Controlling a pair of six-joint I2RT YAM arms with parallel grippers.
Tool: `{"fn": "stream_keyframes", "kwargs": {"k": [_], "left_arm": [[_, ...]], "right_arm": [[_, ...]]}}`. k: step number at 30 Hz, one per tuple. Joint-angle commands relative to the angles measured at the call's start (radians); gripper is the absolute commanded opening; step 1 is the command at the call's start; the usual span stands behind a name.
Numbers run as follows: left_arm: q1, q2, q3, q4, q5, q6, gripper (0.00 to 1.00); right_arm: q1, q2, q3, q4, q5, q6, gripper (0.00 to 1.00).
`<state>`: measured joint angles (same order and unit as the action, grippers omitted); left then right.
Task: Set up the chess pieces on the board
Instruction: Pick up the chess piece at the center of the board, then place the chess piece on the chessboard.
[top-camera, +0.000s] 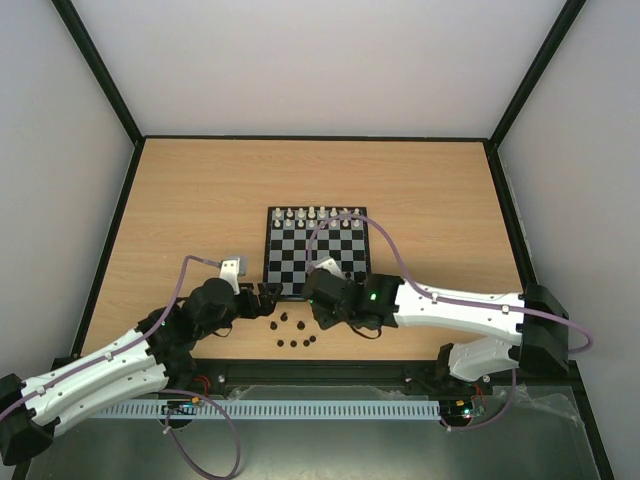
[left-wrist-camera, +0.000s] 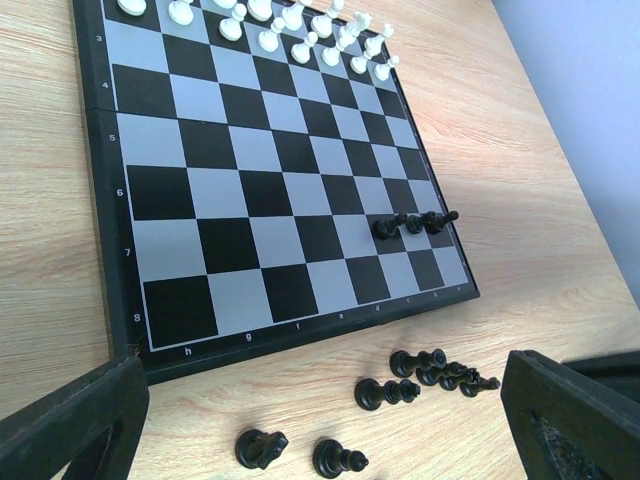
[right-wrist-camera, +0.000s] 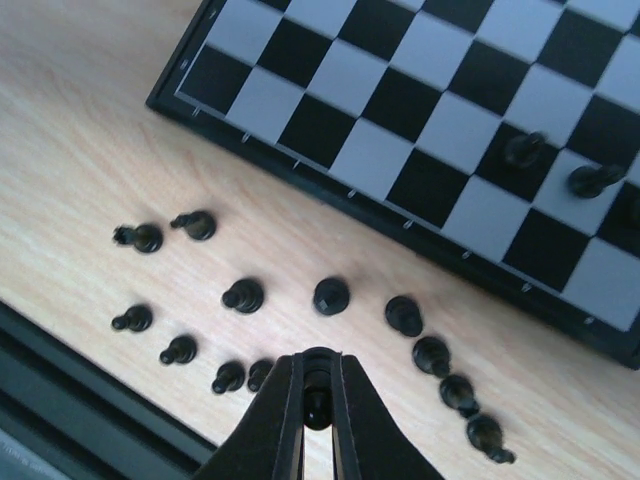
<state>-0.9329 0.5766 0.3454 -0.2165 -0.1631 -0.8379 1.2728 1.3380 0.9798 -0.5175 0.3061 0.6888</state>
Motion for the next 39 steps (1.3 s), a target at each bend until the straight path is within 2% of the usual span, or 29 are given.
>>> {"fn": "stream_keyframes", "kwargs": {"k": [1,7,18,27,39], "left_arm": [[-0.004,0.003,0.006,-0.001,-0.009,0.008,0.99],[-0.004,0.006,0.011,-0.004,-0.010,0.010,0.99],[-0.004,0.008,0.016,-0.005,-0.010,0.010,0.99],[-0.004,0.007,0.014,-0.004,-0.013,0.010,1.00],[-0.004,0.000,0.007,-0.004,-0.013,0.010,1.00]], "right_arm": [[-0.062,-0.004,0.055,-0.108,0.035,-0.050,0.01],[-0.163,0.056,0.131,-0.107,0.000,-0.152,0.01],[-0.289,0.263,0.247,-0.070,-0.074,-0.242,0.01],[-0.321,0.392,0.279,-0.027,-0.103,-0.264,0.01],[-0.352,0.467,0.269,0.013,-0.098,-0.265,0.01]]}}
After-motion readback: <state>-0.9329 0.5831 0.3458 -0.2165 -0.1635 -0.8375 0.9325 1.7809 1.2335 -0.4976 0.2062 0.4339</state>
